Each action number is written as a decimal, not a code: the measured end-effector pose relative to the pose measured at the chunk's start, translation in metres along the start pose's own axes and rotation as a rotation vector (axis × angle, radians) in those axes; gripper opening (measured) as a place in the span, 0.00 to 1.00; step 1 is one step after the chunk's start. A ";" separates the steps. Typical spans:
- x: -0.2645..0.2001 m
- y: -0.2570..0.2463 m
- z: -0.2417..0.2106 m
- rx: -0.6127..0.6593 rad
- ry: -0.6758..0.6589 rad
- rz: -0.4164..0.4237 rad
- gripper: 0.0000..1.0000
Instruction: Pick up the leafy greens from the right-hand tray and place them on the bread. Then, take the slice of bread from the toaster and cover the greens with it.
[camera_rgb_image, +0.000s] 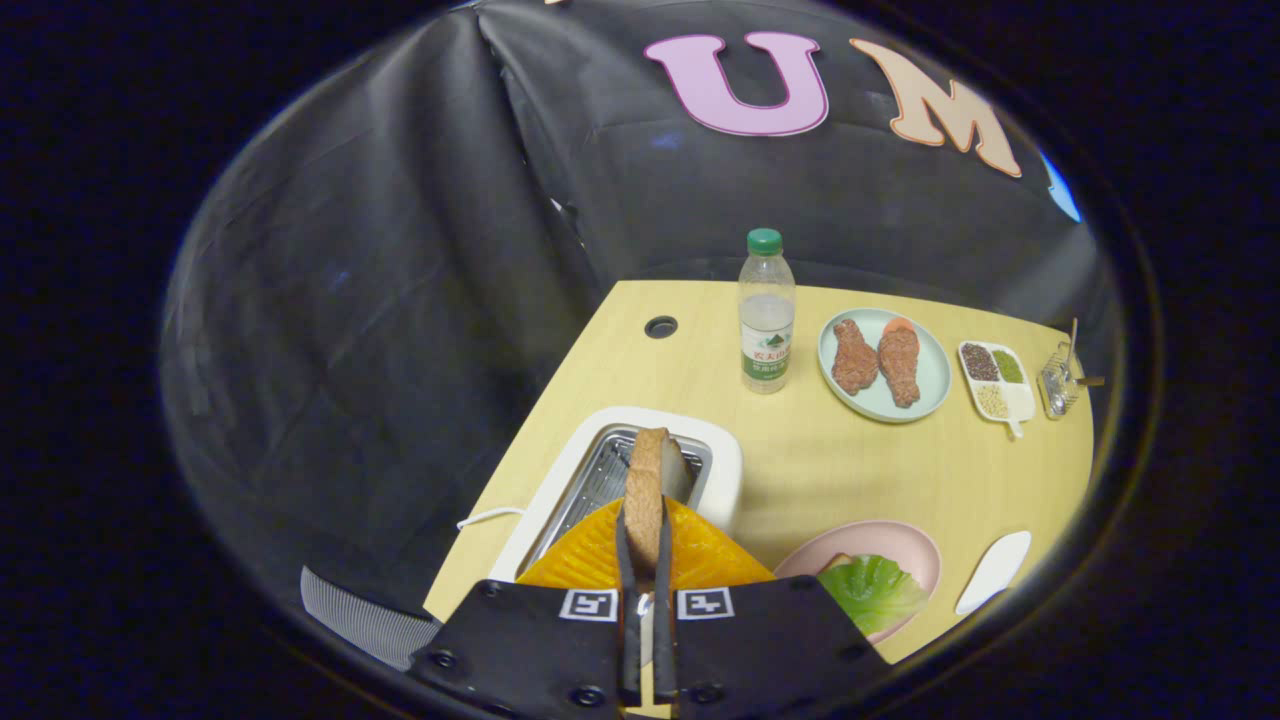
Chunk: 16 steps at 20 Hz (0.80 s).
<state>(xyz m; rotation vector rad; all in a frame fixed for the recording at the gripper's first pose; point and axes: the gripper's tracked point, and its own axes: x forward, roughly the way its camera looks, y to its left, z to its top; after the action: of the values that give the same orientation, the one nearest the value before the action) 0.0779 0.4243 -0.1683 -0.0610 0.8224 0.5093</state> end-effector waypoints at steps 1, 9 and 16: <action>-0.005 0.000 0.004 0.011 -0.011 0.008 0.11; -0.054 -0.015 0.041 0.107 -0.112 0.089 0.07; -0.097 -0.051 0.052 0.204 -0.192 0.118 0.07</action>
<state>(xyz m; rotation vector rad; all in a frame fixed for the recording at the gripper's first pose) 0.0821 0.3526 -0.0705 0.2225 0.6880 0.5314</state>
